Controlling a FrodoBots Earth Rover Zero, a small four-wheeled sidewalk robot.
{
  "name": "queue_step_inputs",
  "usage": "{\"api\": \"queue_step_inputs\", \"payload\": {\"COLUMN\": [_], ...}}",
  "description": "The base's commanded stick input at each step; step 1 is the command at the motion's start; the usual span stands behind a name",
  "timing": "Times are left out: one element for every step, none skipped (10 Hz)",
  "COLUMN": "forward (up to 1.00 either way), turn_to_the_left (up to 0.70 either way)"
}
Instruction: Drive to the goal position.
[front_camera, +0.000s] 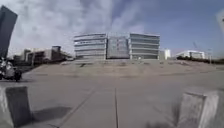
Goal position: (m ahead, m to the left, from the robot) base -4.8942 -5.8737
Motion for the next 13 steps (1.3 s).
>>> {"api": "queue_step_inputs", "payload": {"forward": [0.7, 0.7, 0.7, 0.7, 0.7, 0.7, 0.7, 0.7, 0.7, 0.7, 0.7, 0.7, 0.7], "turn_to_the_left": [0.0, 0.0, 0.0, 0.0, -0.01, -0.04, -0.14, -0.26, -0.35, -0.35, -0.35, -0.35, -0.35]}}
